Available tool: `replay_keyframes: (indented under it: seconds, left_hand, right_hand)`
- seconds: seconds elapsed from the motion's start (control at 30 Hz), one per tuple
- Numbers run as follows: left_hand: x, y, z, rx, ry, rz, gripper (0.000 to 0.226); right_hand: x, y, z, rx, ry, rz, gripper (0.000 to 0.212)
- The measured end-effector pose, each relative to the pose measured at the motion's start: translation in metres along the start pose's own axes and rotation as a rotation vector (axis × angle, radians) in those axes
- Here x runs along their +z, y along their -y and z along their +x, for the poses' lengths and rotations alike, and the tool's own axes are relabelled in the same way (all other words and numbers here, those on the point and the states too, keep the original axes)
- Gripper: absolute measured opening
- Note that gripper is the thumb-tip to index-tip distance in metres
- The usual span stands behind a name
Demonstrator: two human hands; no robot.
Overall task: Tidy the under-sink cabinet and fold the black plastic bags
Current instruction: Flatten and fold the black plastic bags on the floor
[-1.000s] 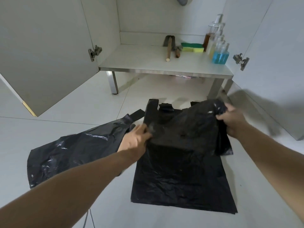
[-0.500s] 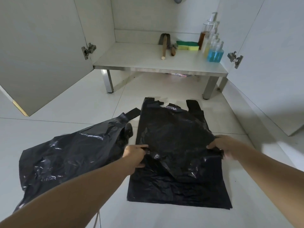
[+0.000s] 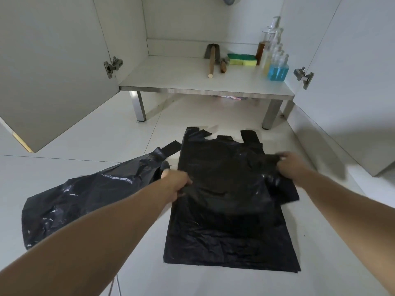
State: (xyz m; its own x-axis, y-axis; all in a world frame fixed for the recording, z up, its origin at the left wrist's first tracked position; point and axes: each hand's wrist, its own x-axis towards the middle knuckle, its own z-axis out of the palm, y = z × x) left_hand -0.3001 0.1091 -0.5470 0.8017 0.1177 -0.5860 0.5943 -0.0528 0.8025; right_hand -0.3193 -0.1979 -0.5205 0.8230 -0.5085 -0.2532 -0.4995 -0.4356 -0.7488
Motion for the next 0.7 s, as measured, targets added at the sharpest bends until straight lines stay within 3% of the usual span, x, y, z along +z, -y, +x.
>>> replay_keyframes:
  seconds: [0.2,0.3,0.37,0.47,0.6,0.7]
  left_hand:
    - [0.010,-0.076,-0.031,0.786,-0.204,0.148,0.050]
    - [0.006,-0.065,-0.045,1.207,-0.330,0.260,0.045]
    - [0.002,-0.037,-0.043,1.300,-0.327,0.367,0.040]
    - [-0.006,0.013,-0.028,1.102,-0.226,0.522,0.037]
    - [-0.016,0.053,-0.019,0.510,0.020,0.779,0.034]
    - [-0.018,0.065,-0.022,0.325,0.115,0.899,0.032]
  right_hand:
    - [-0.031,0.067,0.007,-0.504,-0.446,-0.029,0.047]
    - [-0.031,0.064,-0.002,-0.690,-0.652,0.085,0.046]
    - [-0.019,0.043,-0.009,-0.728,-0.699,0.083,0.041]
    - [0.001,-0.002,-0.015,-0.601,-0.600,-0.012,0.039]
    - [0.018,-0.054,-0.028,-0.324,-0.239,-0.168,0.038]
    - [0.024,-0.071,-0.041,-0.175,-0.091,-0.184,0.040]
